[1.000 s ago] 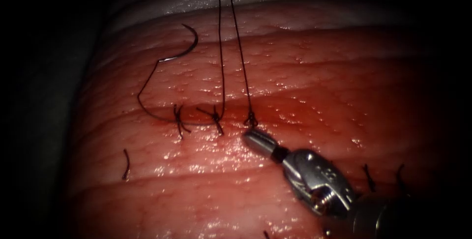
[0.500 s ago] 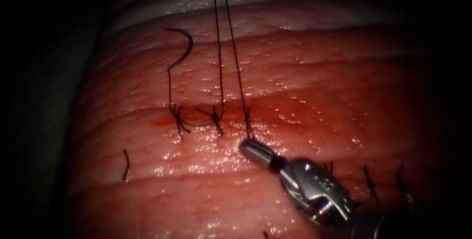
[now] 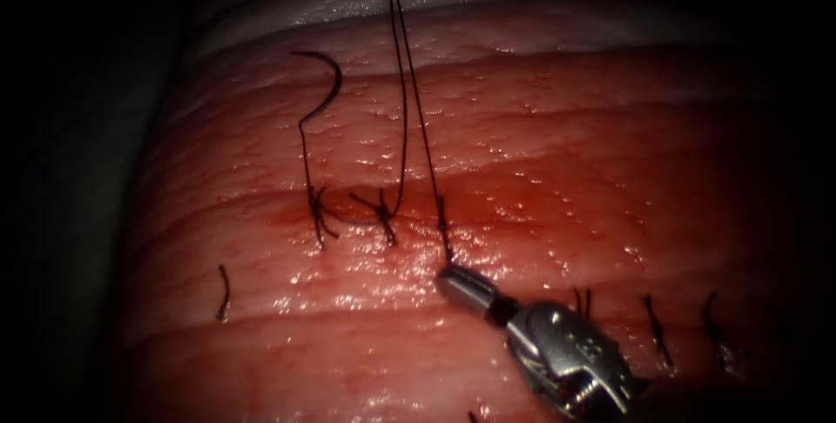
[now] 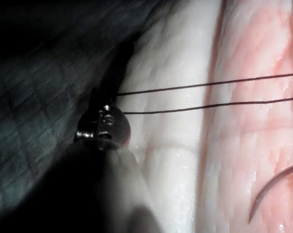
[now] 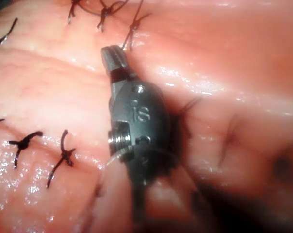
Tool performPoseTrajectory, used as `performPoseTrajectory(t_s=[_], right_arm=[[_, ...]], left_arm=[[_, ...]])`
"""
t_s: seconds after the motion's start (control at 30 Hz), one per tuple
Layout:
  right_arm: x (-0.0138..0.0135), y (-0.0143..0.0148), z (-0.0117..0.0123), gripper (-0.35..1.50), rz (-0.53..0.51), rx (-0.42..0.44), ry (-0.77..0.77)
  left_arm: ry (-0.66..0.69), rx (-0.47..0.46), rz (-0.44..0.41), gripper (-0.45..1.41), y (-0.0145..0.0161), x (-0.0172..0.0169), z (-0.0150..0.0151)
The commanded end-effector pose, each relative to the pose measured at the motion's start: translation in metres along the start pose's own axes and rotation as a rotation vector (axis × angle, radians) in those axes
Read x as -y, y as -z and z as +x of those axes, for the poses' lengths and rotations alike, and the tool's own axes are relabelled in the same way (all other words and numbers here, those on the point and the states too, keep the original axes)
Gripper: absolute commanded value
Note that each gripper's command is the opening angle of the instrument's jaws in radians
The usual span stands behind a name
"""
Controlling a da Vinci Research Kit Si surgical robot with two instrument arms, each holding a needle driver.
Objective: Wound Closure
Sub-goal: Tension the knot by pulling up with the left and down with the right end-effector, then snip the long suture with the right cutter.
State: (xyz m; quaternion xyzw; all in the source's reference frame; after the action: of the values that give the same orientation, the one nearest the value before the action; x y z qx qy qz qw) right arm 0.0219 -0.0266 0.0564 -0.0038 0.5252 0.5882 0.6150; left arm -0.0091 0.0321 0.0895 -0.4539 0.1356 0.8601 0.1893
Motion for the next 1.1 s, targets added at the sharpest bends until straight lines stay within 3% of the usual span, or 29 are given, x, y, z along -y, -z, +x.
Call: performPoseTrajectory(t_s=[0.03,0.1,0.17,0.33,0.37,0.4,0.5,0.57,0.73,0.83,0.93,1.1], right_arm=[[-0.0001,-0.0003,0.0001,0.34,0.003,0.0,0.029],[-0.0002,0.0001,0.0011,0.44,0.006,-0.001,0.023],[-0.0002,0.0006,0.0019,0.71,0.012,-0.012,0.016],[0.0,0.002,0.0044,0.93,0.024,-0.021,0.012],[0.0001,0.0023,0.0053,0.89,0.025,-0.015,0.025],[0.0001,0.0023,0.0053,0.89,0.025,-0.015,0.025],[0.0,0.0025,0.0066,0.59,0.027,-0.012,0.029],[-0.0002,0.0022,0.0072,0.49,0.009,-0.009,0.024],[-0.0016,-0.0004,0.0081,0.49,-0.043,0.06,0.022],[-0.0022,-0.0015,0.0079,0.54,-0.06,0.082,0.024],[-0.0028,-0.0031,0.0072,0.88,-0.077,0.104,0.015],[-0.0033,-0.0054,0.0064,0.79,-0.1,0.117,0.016]], left_arm=[[-0.006,0.002,-0.015,-0.45,-0.0001,-0.0001,0.0003],[0.004,0.008,-0.037,-0.45,0.0016,-0.001,0.001],[0.017,0.011,-0.048,-0.45,0.0035,-0.0019,0.0016],[0.025,0.024,-0.089,-0.45,0.0098,-0.0041,0.0042],[0.029,0.033,-0.1,-0.45,0.0126,-0.0049,0.0056],[0.029,0.033,-0.1,-0.45,0.0126,-0.0049,0.0056],[0.046,0.037,-0.094,-0.45,0.0162,-0.0058,0.0077],[0.052,0.033,-0.079,-0.45,0.0187,-0.0064,0.0095],[0.015,0.007,-0.06,-0.45,0.0249,-0.0086,0.0146],[0.003,-0.01,-0.064,-0.45,0.0265,-0.0096,0.0163],[-0.015,-0.02,-0.069,-0.45,0.0284,-0.0109,0.0186],[-0.026,-0.049,-0.077,-0.45,0.0307,-0.0122,0.0225]])
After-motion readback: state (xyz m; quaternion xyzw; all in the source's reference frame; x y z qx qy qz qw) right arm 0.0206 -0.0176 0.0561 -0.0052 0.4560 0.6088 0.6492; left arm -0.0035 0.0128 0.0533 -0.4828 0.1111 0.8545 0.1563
